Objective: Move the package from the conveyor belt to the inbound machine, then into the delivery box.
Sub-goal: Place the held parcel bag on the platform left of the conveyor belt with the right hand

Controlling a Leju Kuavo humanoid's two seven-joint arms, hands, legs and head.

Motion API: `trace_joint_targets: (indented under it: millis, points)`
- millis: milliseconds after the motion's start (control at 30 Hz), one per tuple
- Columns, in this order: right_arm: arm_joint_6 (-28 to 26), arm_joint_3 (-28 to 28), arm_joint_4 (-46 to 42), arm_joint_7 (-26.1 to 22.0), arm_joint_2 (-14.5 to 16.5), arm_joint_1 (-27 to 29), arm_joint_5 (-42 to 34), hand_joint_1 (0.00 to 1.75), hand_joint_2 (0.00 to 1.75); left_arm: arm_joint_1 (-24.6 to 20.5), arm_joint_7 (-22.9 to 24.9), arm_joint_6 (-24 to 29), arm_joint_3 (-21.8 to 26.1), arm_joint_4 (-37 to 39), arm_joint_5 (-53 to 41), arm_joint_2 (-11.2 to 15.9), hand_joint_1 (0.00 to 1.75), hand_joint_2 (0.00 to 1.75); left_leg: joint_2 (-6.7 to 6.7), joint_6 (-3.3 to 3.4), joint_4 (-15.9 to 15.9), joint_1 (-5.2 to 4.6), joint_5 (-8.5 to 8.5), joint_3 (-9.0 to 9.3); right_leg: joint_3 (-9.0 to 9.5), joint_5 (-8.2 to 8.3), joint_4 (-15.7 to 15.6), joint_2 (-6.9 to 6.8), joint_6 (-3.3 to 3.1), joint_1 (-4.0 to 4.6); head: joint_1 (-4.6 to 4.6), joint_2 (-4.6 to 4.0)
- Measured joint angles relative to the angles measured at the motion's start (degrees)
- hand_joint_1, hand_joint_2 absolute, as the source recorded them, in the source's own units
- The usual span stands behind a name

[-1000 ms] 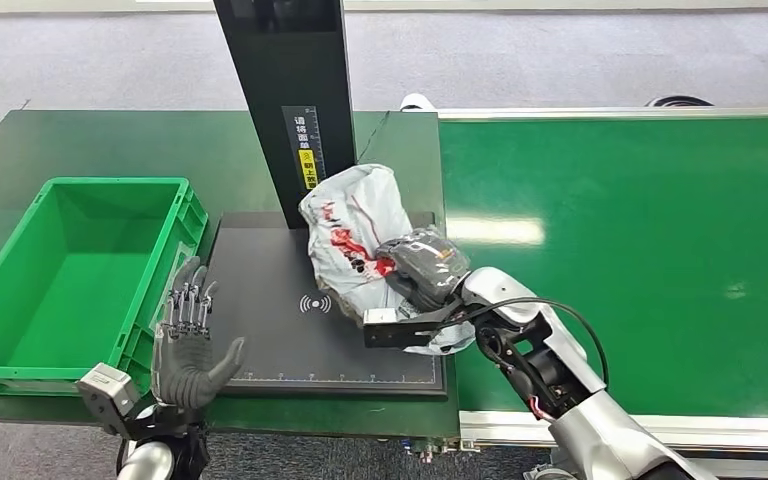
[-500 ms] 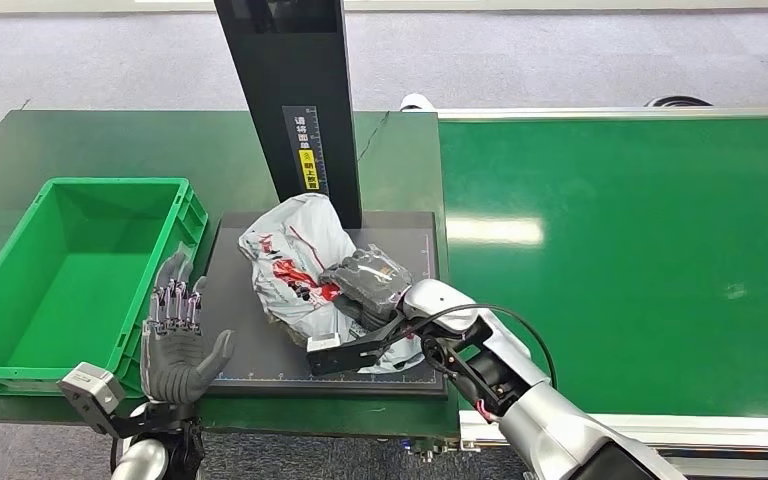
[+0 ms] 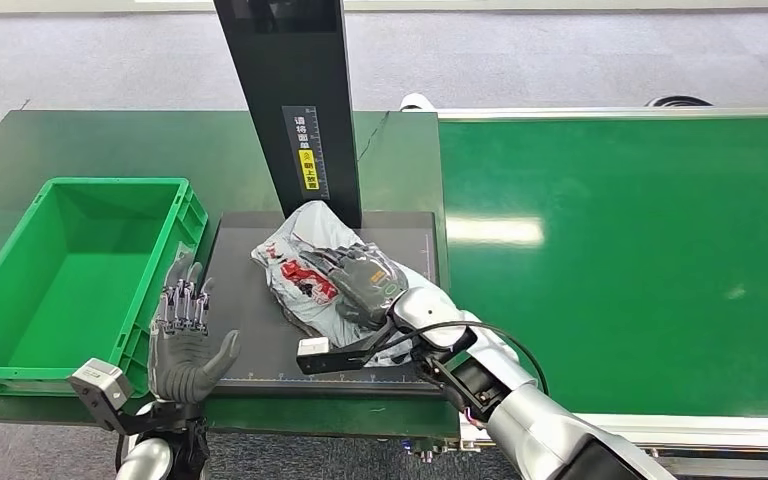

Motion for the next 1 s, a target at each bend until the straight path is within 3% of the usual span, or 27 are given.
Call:
trace_joint_targets:
  millis: [233,433,600,1000]
  points:
    - [-1.55,-3.37,0.49,-9.31,0.13,1.18,-8.91,0.00,1.75,-2.50,0.75,-0.58,-1.55,2.40,0.32,-0.02,0.00,1.75,0.00,0.00,0.01,0.00,0.00,0.01,0.00,0.00,0.00,0.00,0.00,0.00,0.00,0.00]
    - [6.39,-12.32,-4.36,-19.12,-0.77,6.11,-28.74,0.00,1.75,-3.07,0.78,-0.54,-2.47,3.83,0.06,-0.08,0.00,1.75,-0.01,0.00,0.01,0.00,-0.01,-0.01,-0.02,0.00,0.00,0.00,0.00,-0.01,-0.01,0.00]
    - [8.25,-20.10,-14.21,-20.00,-2.98,11.09,-38.21,0.00,1.75,-2.99,0.93,0.02,-2.75,4.75,-1.28,-0.03,0.00,1.75,0.01,0.00,0.01,-0.01,-0.01,-0.01,-0.02,0.00,-0.01,0.01,0.00,-0.01,0.00,0.00]
    - [8.83,-24.19,-21.70,-19.86,-4.76,14.07,-38.69,0.00,1.75,-2.99,0.94,0.10,-2.91,5.46,-1.57,-0.02,0.00,1.75,0.03,0.00,0.01,0.00,-0.01,0.01,-0.02,0.00,-0.01,0.03,0.00,0.00,0.00,0.00]
